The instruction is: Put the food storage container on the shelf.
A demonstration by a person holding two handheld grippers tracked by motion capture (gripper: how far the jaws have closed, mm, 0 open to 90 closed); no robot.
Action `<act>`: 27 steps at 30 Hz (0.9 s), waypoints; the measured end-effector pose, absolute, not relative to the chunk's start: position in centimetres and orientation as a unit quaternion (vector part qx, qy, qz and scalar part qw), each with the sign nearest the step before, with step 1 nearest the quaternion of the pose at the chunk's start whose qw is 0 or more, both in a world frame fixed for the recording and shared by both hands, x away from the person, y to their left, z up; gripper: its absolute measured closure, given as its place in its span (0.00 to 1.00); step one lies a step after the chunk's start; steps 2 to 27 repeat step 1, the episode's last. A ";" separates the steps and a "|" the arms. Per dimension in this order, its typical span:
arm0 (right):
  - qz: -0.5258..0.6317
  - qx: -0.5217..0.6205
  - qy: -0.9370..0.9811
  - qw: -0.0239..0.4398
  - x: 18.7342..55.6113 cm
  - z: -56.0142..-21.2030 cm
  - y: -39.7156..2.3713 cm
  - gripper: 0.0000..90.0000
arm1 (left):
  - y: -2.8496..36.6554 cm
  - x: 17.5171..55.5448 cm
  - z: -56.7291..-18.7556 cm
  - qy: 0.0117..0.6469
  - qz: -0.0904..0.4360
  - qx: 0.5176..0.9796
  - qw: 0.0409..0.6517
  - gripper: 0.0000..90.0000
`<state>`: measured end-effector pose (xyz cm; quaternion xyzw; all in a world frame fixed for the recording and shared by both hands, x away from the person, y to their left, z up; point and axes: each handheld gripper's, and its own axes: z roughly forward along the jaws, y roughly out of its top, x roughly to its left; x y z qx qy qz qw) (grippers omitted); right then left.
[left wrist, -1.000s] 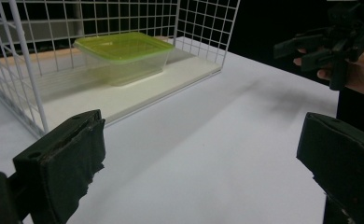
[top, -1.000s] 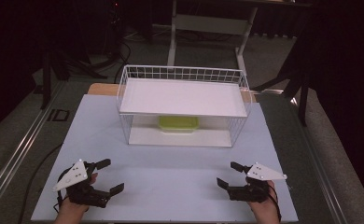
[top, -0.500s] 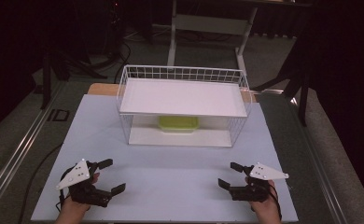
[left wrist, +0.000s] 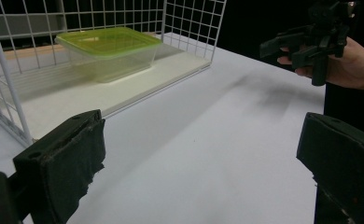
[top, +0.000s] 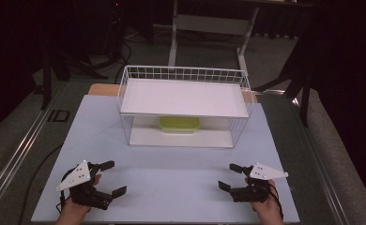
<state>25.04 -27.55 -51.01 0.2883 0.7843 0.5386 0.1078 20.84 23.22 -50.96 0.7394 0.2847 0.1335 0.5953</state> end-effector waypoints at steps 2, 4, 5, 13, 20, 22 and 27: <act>0.538 0.289 0.785 0.106 25.1 -51.1 -27.5 0.19 | 23.2 20.8 -51.0 0.284 0.134 0.740 0.595 0.02; 0.538 0.289 0.785 0.106 25.1 -51.1 -27.5 0.19 | 23.2 20.8 -51.0 0.284 0.134 0.740 0.595 0.02; 0.538 0.289 0.785 0.106 25.1 -51.1 -27.5 0.19 | 23.2 20.8 -51.0 0.284 0.134 0.740 0.595 0.02; 0.538 0.289 0.785 0.106 25.1 -51.1 -27.5 0.19 | 23.2 20.8 -51.0 0.284 0.134 0.740 0.595 0.02; 0.538 0.289 0.785 0.106 25.1 -51.1 -27.5 0.19 | 23.2 20.8 -51.0 0.284 0.134 0.740 0.595 0.02; 0.538 0.289 0.785 0.106 25.1 -51.1 -27.5 0.19 | 23.2 20.8 -51.0 0.284 0.134 0.740 0.595 0.02; 0.538 0.289 0.785 0.106 25.1 -51.1 -27.5 0.19 | 23.2 20.8 -51.0 0.284 0.134 0.740 0.595 0.02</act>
